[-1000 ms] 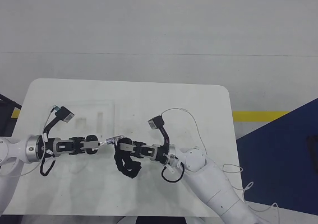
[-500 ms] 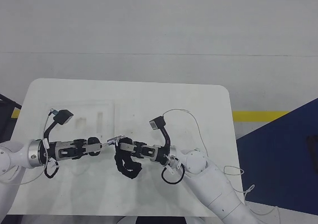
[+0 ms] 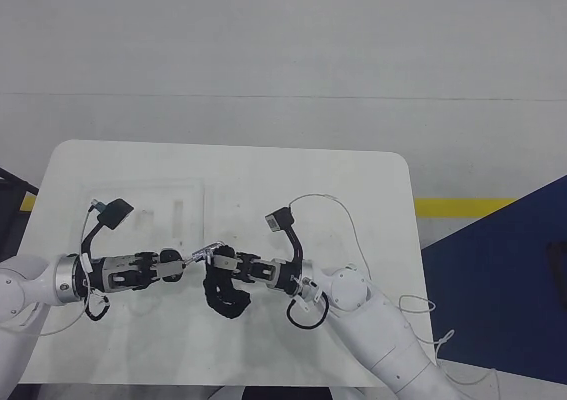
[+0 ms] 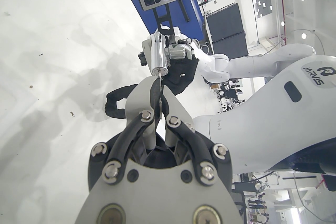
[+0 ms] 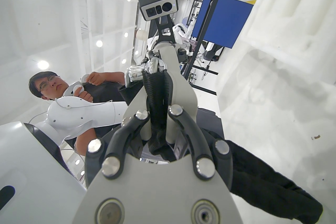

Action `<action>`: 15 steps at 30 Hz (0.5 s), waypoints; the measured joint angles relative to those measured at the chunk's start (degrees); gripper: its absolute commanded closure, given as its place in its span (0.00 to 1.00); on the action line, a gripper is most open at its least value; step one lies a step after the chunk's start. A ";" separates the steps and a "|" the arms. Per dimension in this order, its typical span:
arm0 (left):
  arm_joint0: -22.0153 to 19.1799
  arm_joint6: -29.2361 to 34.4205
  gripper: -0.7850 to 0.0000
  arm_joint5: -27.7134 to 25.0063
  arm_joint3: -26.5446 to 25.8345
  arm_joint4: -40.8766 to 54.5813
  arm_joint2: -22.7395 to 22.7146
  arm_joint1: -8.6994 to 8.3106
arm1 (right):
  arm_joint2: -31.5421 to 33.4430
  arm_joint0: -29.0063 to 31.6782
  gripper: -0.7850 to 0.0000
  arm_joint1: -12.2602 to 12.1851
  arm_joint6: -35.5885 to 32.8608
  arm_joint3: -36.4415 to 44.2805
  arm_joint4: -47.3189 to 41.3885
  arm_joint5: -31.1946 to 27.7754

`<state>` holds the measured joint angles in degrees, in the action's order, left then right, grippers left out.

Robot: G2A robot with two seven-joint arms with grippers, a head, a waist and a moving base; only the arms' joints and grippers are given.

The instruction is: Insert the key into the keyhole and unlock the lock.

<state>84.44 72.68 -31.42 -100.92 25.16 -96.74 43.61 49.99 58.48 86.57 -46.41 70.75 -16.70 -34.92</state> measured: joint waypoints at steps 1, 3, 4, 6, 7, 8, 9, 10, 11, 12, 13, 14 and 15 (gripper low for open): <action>0.25 -0.79 1.00 -0.69 -0.98 -0.77 -0.01 0.05 | 0.22 0.37 1.00 -0.12 0.54 0.77 0.52 0.30; 1.02 -2.20 1.00 -2.35 -2.62 -2.10 -0.39 0.09 | 0.67 0.91 1.00 -0.31 1.08 1.63 0.98 0.43; 1.68 -3.47 1.00 -3.71 -3.58 -3.64 -1.00 0.10 | 0.95 1.21 1.00 -0.43 1.25 2.05 1.14 0.50; 2.92 -6.13 1.00 -6.41 -4.87 -6.89 -2.14 0.13 | 1.32 1.60 1.00 -0.61 1.37 2.54 1.21 0.59; 3.96 -8.11 1.00 -8.39 -5.59 -9.10 -2.80 0.21 | 1.53 1.82 1.00 -0.71 1.39 2.81 1.21 0.62; 4.78 -9.53 1.00 -9.79 -6.04 -10.62 -3.26 0.27 | 1.66 1.98 1.00 -0.78 1.38 2.99 1.18 0.63; 5.54 -10.97 1.00 -11.23 -6.48 -12.13 -3.82 0.36 | 1.77 2.12 1.00 -0.85 1.35 3.13 1.13 0.64; 6.51 -13.04 1.00 -13.26 -7.04 -14.42 -4.70 0.50 | 1.88 2.27 1.00 -0.93 1.32 3.28 1.06 0.64; 7.27 -14.67 1.00 -14.74 -7.46 -16.36 -5.33 0.64 | 1.92 2.37 1.00 -0.97 1.28 3.36 0.99 0.68; 8.08 -16.38 1.00 -16.07 -7.91 -18.42 -5.88 0.81 | 1.94 2.45 1.00 -1.01 1.24 3.44 0.92 0.72; 9.10 -18.92 1.00 -17.62 -8.53 -21.16 -6.54 1.07 | 1.93 2.54 1.00 -1.05 1.19 3.51 0.82 0.75; 9.78 -21.05 1.00 -18.74 -9.00 -23.29 -7.04 1.30 | 1.89 2.59 1.00 -1.07 1.17 3.52 0.74 0.78; 10.33 -23.33 1.00 -20.00 -9.52 -25.72 -7.58 1.55 | 1.82 2.61 1.00 -1.08 1.16 3.53 0.67 0.79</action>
<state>94.77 49.35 -51.42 -110.44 -0.56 -104.32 45.15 51.82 61.09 85.49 -45.25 74.27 -16.03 -34.13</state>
